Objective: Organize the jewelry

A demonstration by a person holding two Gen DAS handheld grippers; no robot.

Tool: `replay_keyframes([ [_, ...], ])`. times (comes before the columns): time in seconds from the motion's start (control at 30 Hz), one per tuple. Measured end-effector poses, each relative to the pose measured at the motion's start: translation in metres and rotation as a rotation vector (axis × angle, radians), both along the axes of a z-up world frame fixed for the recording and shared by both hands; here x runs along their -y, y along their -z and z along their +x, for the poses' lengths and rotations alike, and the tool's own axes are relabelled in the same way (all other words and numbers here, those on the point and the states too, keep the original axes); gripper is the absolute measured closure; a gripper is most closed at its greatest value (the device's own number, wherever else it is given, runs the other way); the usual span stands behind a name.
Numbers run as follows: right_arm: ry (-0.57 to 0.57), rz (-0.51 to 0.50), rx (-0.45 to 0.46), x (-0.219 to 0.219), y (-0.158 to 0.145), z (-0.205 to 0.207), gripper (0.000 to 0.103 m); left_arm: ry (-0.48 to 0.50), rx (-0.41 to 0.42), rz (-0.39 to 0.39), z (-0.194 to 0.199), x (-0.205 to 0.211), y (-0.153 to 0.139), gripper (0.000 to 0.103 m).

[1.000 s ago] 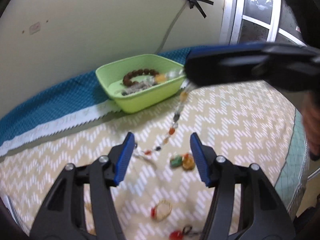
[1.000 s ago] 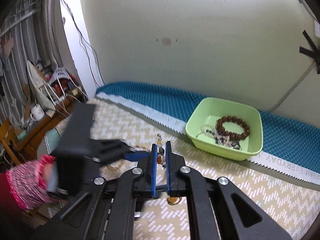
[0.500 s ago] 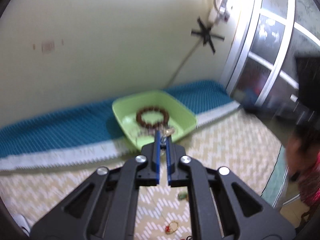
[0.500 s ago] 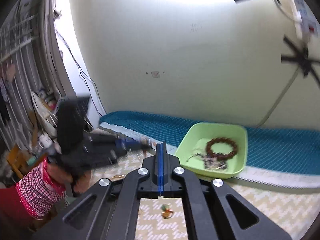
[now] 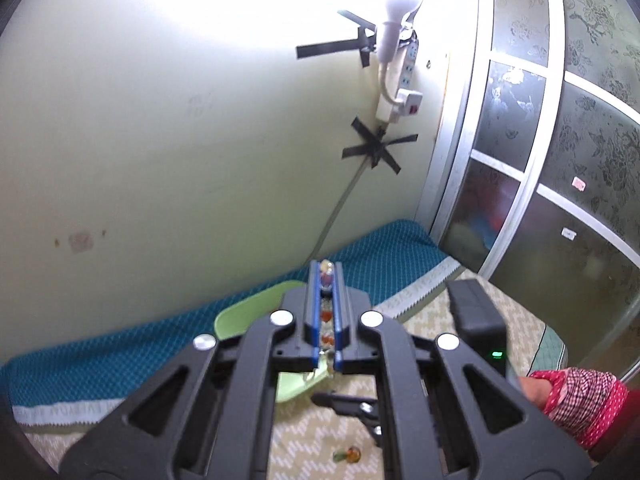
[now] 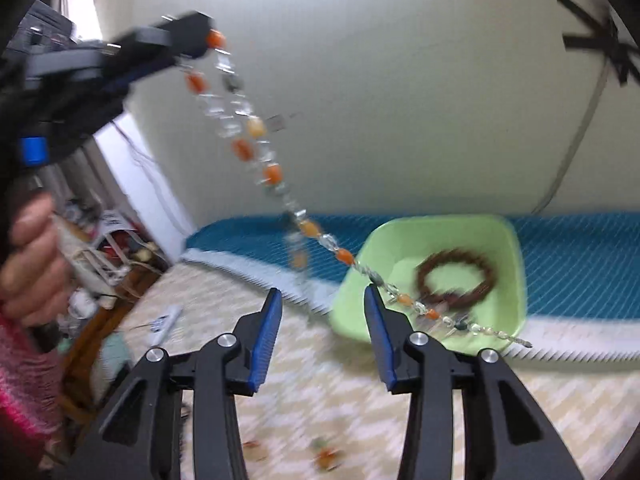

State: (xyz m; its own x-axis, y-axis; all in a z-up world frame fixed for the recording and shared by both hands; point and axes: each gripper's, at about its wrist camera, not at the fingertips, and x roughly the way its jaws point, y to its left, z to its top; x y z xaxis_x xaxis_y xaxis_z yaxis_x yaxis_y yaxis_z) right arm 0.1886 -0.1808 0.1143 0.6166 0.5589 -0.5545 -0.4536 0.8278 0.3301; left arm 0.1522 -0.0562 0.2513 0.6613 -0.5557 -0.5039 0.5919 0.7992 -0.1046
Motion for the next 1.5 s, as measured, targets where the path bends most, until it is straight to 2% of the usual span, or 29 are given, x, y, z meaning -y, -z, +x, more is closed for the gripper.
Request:
replay_keyframes([
  [0.1, 0.064, -0.012, 0.021, 0.013, -0.013, 0.024, 0.087, -0.008, 0.016, -0.004, 0.010, 0.008, -0.009, 0.098],
  [0.17, 0.068, -0.016, 0.025, 0.018, -0.021, 0.037, 0.087, -0.015, 0.014, 0.009, 0.019, 0.012, -0.010, 0.098],
  [0.23, 0.051, -0.026, 0.001, 0.017, -0.022, 0.049, 0.087, -0.029, -0.004, 0.032, 0.031, 0.017, -0.003, 0.098],
  [0.33, 0.054, -0.073, -0.062, 0.016, -0.007, 0.071, 0.087, -0.056, -0.068, 0.075, 0.059, 0.026, 0.024, 0.098],
  [0.4, 0.073, -0.105, -0.103, 0.014, 0.005, 0.080, 0.087, -0.082, -0.148, 0.115, 0.082, 0.033, 0.058, 0.098],
  [0.47, 0.086, -0.132, -0.186, 0.014, 0.029, 0.089, 0.087, -0.128, -0.255, 0.199, 0.102, 0.040, 0.098, 0.097],
  [0.53, 0.082, -0.132, -0.235, 0.016, 0.045, 0.090, 0.086, -0.175, -0.412, 0.287, 0.120, 0.042, 0.145, 0.097],
  [0.6, 0.053, -0.189, -0.241, 0.011, 0.056, 0.080, 0.086, -0.190, -0.543, 0.275, 0.128, 0.034, 0.175, 0.097],
  [0.67, 0.032, -0.201, -0.220, 0.009, 0.059, 0.068, 0.086, -0.163, -0.602, 0.277, 0.126, 0.030, 0.188, 0.097],
  [0.77, 0.034, -0.192, -0.200, 0.011, 0.054, 0.053, 0.086, -0.170, -0.590, 0.276, 0.116, 0.023, 0.182, 0.097],
  [0.87, 0.041, -0.132, -0.182, 0.019, 0.043, 0.037, 0.086, -0.142, -0.590, 0.197, 0.098, 0.006, 0.163, 0.097],
  [0.97, 0.018, -0.078, -0.159, 0.021, 0.037, 0.015, 0.086, -0.142, -0.542, 0.163, 0.074, -0.010, 0.147, 0.096],
  [1.0, 0.011, -0.063, -0.153, 0.022, 0.038, 0.003, 0.087, -0.142, -0.523, 0.135, 0.060, -0.020, 0.142, 0.094],
  [1.07, -0.011, -0.042, -0.158, 0.021, 0.044, -0.024, 0.086, -0.148, -0.484, 0.101, 0.036, -0.032, 0.138, 0.079],
  [1.1, -0.014, -0.036, -0.164, 0.021, 0.048, -0.032, 0.086, -0.158, -0.448, 0.086, 0.017, -0.043, 0.137, 0.075],
  [1.13, -0.016, -0.029, -0.171, 0.022, 0.053, -0.042, 0.086, -0.162, -0.421, 0.079, 0.003, -0.048, 0.138, 0.072],
  [1.27, -0.032, -0.066, -0.158, 0.010, 0.080, -0.083, 0.086, -0.184, -0.357, 0.076, -0.051, -0.069, 0.155, 0.072],
  [1.4, -0.056, -0.145, -0.120, -0.007, 0.092, -0.102, 0.087, -0.138, -0.380, 0.097, -0.088, -0.062, 0.190, 0.072],
  [1.5, -0.081, -0.213, -0.103, -0.021, 0.096, -0.100, 0.087, -0.106, -0.377, 0.108, -0.101, -0.054, 0.208, 0.072],
])
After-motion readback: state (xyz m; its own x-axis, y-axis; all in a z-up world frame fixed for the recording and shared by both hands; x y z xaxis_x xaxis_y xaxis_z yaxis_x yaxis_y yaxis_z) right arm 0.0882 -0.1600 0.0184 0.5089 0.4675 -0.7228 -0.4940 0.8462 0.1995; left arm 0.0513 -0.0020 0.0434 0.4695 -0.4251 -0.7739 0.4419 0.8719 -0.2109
